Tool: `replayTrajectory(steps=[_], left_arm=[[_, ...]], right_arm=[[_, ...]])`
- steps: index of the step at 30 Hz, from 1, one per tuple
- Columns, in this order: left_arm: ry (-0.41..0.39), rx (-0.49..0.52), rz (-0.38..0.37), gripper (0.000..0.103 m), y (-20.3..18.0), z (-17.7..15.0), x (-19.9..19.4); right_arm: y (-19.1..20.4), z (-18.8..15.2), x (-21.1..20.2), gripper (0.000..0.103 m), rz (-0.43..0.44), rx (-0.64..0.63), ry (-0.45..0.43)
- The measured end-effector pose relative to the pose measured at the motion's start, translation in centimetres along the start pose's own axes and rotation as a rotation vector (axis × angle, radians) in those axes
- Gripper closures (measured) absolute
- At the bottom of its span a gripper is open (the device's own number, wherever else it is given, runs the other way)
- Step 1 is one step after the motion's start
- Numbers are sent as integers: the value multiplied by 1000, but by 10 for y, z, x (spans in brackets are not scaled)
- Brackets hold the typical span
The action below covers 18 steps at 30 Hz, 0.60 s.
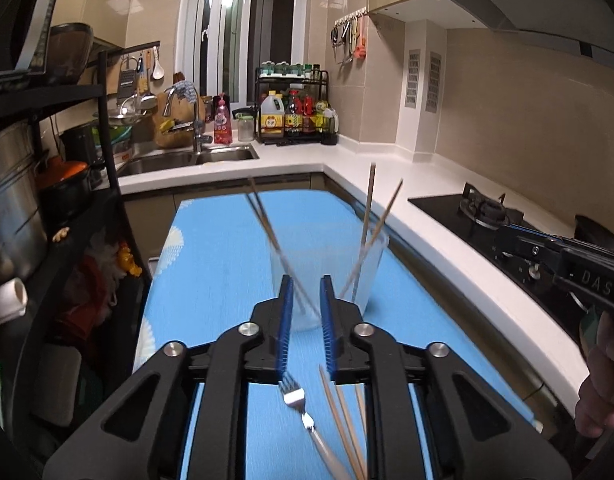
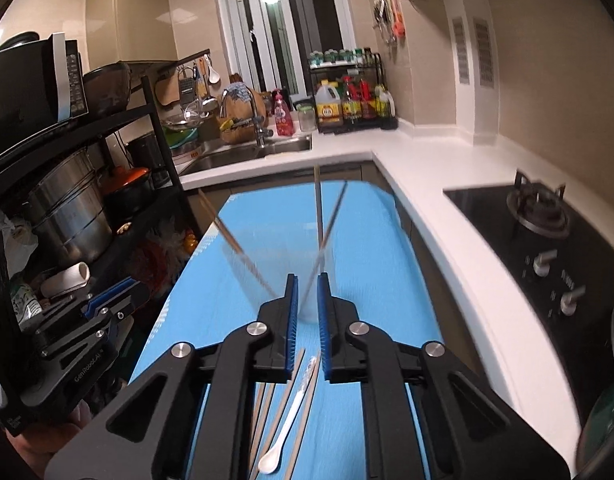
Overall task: Organize utensils
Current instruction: 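Move both open tools back down over the utensils on the cloth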
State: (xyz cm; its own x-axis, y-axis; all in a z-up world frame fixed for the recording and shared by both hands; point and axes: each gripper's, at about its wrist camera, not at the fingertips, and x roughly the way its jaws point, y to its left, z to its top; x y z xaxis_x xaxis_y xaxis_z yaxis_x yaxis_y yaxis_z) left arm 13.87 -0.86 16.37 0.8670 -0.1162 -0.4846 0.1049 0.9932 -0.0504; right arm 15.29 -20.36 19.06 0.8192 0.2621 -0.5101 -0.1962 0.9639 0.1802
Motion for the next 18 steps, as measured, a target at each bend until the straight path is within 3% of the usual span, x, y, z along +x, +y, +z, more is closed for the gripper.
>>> replayTrajectory(steps=[13,18], left_arm=[[126,-106,0,93,1,-124,6],[182,-187,-35,93,1,-158,12]], right_arm=[[-5,-133,26,97,8,115,146],[3,-171,35,97,62,123,204]])
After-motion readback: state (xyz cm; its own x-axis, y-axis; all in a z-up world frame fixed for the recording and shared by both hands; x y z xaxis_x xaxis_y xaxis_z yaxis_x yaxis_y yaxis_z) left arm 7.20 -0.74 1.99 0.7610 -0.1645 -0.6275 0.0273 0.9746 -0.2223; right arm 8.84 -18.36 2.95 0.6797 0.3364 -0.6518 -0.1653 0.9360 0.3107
